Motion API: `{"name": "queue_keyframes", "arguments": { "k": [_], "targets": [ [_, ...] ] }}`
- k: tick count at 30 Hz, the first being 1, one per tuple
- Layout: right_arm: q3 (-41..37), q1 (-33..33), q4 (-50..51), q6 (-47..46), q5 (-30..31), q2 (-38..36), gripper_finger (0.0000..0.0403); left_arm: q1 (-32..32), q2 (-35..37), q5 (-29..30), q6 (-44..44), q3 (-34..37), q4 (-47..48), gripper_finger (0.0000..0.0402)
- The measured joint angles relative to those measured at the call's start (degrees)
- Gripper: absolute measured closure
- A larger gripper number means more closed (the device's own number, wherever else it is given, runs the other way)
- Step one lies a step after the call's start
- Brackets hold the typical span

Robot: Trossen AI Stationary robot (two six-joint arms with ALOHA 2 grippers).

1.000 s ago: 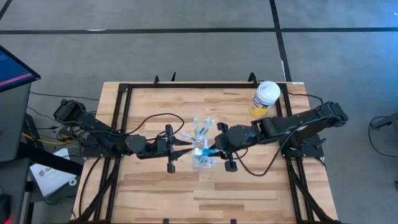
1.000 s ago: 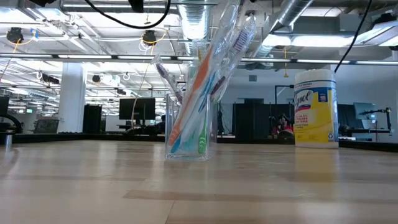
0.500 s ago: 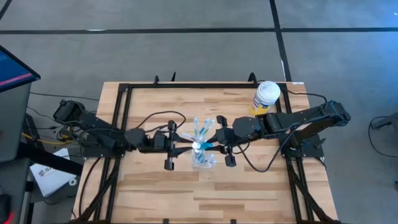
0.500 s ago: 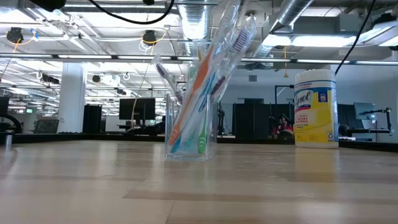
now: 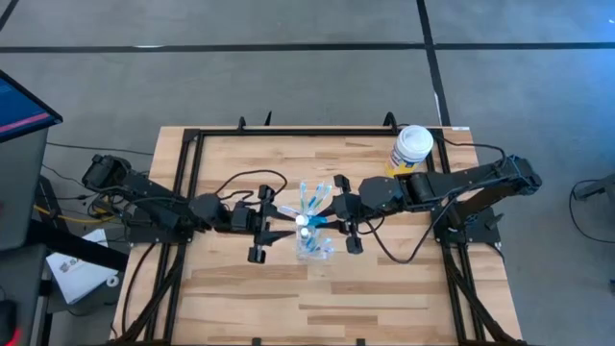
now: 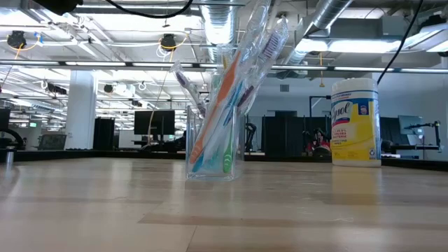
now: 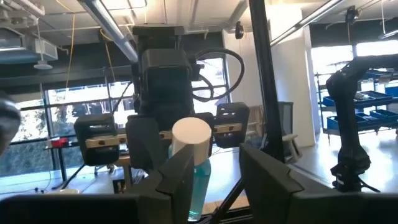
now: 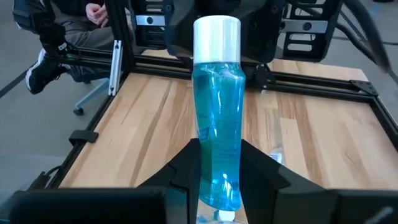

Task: Pick & Place toothbrushing station
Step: Put the blue mouthwash into the transparent organizer

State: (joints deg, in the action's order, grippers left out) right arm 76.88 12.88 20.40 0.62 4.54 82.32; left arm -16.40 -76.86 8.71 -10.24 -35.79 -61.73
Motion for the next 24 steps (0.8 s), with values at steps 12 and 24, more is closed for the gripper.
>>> {"name": "queue_keyframes", "arguments": {
  "k": [12,24],
  "targets": [
    [0.00,-0.31,-1.87,0.93,-0.13,0.02,0.0324,2.79,0.00,-0.08,-0.02,0.00,-0.33,0.0230],
    [0.00,-1.11,-2.72,0.94,-0.15,0.04,0.0324,3.04,-1.17,-1.59,-0.04,-0.04,-3.03,0.0232]
  ]
}}
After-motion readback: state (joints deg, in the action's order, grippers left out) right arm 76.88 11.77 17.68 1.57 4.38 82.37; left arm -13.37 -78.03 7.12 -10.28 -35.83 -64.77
